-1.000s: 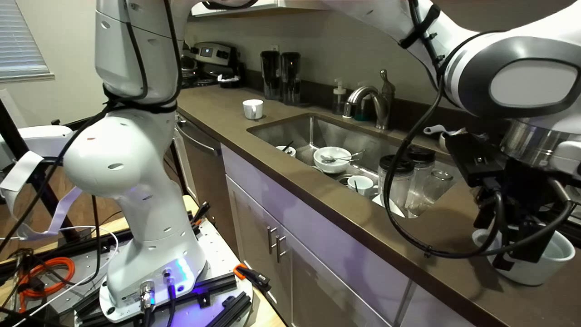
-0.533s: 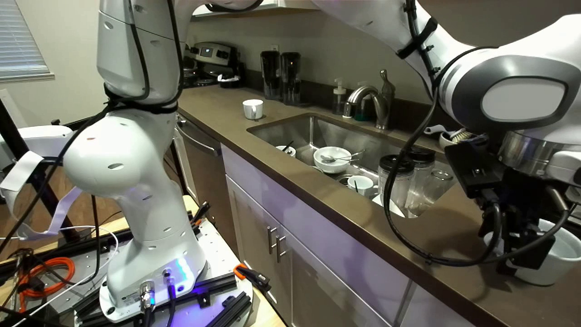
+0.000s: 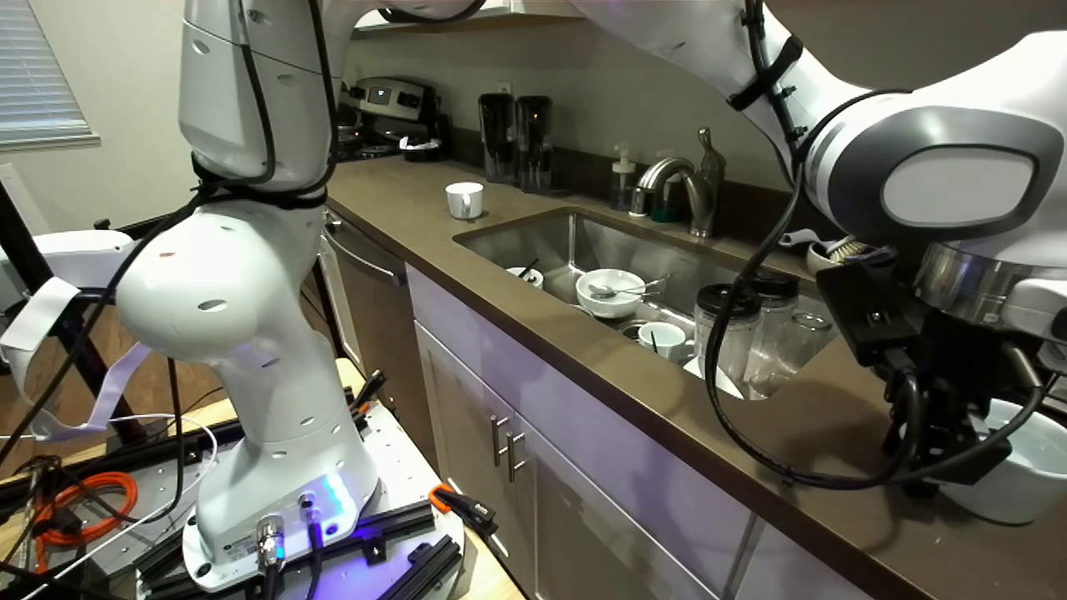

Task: Pour the water in the white cup on the right into the sink then place it on the left

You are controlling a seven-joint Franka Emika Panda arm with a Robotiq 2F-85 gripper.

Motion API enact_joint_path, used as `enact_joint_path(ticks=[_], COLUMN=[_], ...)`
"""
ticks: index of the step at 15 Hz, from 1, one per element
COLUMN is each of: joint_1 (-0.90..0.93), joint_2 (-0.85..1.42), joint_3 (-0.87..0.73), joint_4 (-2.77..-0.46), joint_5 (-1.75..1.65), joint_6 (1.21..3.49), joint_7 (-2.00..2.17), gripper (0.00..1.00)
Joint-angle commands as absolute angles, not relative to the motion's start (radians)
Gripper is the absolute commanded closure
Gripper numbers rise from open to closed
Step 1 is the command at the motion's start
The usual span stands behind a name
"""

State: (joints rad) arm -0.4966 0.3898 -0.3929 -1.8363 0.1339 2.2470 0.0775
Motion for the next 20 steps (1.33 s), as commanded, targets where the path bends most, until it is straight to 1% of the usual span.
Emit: enact_joint_path(ticks=[1, 3, 6, 8, 12, 13, 14, 15, 16, 17, 19, 20], joint_1=[-0.514, -0.514, -0.513, -0.511, -0.510, -0.510, -0.509, -0.509, -0.509, -0.508, -0.508, -0.507], joint_2=[0.393, 0.393, 0.393, 0.391, 0.386, 0.387, 0.388, 0.387, 0.386, 0.385, 0.382, 0.380], joint_3=[-0.377, -0.376, -0.373, -0.371, -0.374, -0.374, -0.375, -0.375, -0.377, -0.377, -0.379, -0.379], joint_4=[-1.842, -1.841, -1.839, -1.842, -1.847, -1.847, -1.847, -1.848, -1.848, -1.848, -1.850, -1.850], joint_5=[0.164, 0.163, 0.163, 0.160, 0.156, 0.156, 0.155, 0.154, 0.153, 0.152, 0.150, 0.149], joint_6=[2.281, 2.281, 2.285, 2.291, 2.299, 2.299, 2.301, 2.302, 2.307, 2.311, 2.321, 2.327], joint_7=[0.045, 0.045, 0.045, 0.047, 0.051, 0.052, 0.054, 0.055, 0.056, 0.057, 0.056, 0.056], gripper=[0.57, 0.77, 0.97, 1.00, 0.98, 0.93, 0.65, 0.64, 0.59, 0.52, 0.41, 0.33])
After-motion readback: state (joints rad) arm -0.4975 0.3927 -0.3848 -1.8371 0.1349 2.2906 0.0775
